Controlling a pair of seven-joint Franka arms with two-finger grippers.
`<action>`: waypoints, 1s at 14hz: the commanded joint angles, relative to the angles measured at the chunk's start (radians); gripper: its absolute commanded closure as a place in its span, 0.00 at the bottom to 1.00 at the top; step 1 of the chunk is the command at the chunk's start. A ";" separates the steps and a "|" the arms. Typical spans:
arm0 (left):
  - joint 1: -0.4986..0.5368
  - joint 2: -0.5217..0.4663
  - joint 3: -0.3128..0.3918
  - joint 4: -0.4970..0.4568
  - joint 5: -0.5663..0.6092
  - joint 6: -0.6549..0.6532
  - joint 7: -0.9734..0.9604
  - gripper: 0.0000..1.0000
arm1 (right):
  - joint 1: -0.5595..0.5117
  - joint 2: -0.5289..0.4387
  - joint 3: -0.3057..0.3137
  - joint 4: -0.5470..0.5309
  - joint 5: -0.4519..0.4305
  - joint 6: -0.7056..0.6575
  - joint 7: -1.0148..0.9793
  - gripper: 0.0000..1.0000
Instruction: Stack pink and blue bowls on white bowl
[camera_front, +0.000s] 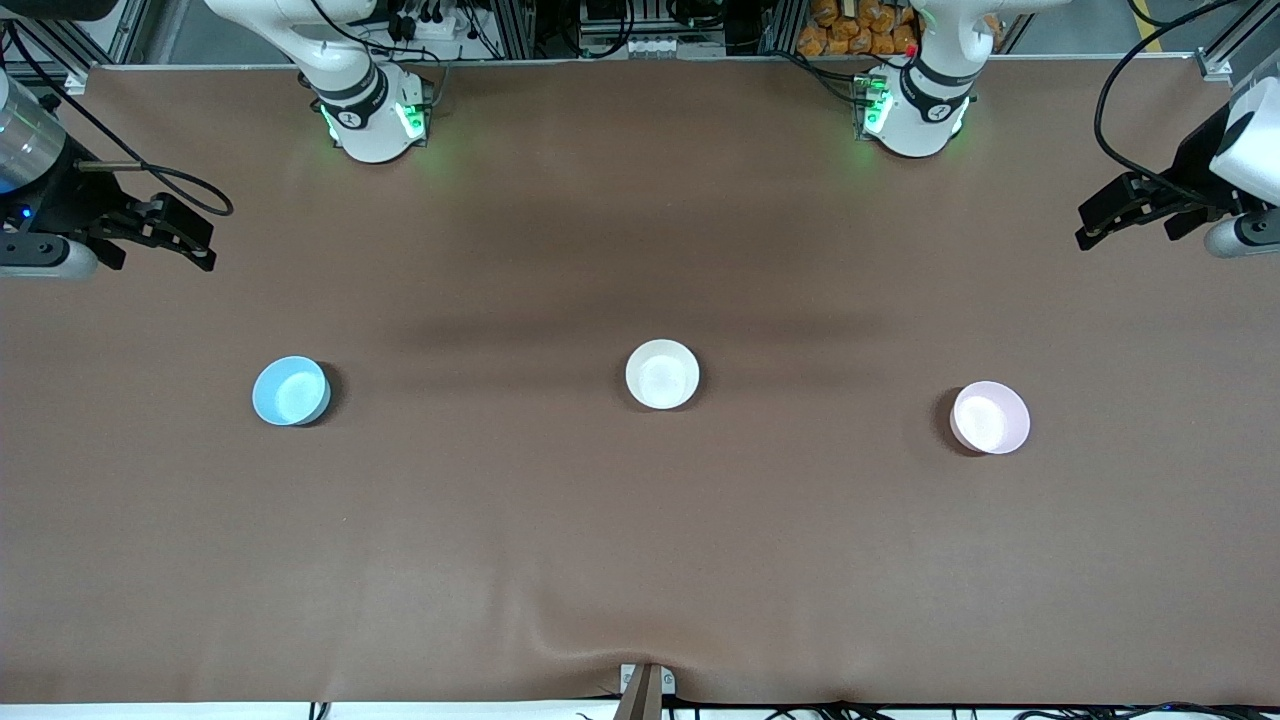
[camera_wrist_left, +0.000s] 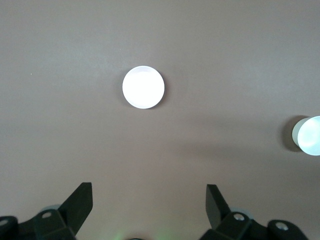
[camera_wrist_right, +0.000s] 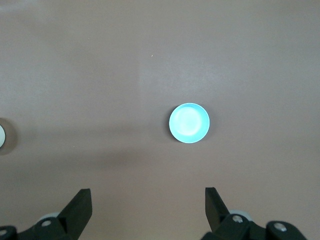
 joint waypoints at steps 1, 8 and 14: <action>0.010 0.014 -0.002 0.032 -0.022 -0.031 0.038 0.00 | -0.012 -0.017 0.008 -0.007 -0.005 0.003 -0.011 0.00; 0.012 0.068 -0.002 0.091 -0.018 -0.039 0.058 0.00 | -0.012 -0.017 0.006 -0.007 -0.005 -0.001 -0.011 0.00; 0.021 0.068 -0.002 0.081 -0.018 -0.039 0.061 0.00 | -0.012 -0.017 0.006 -0.007 -0.005 0.000 -0.011 0.00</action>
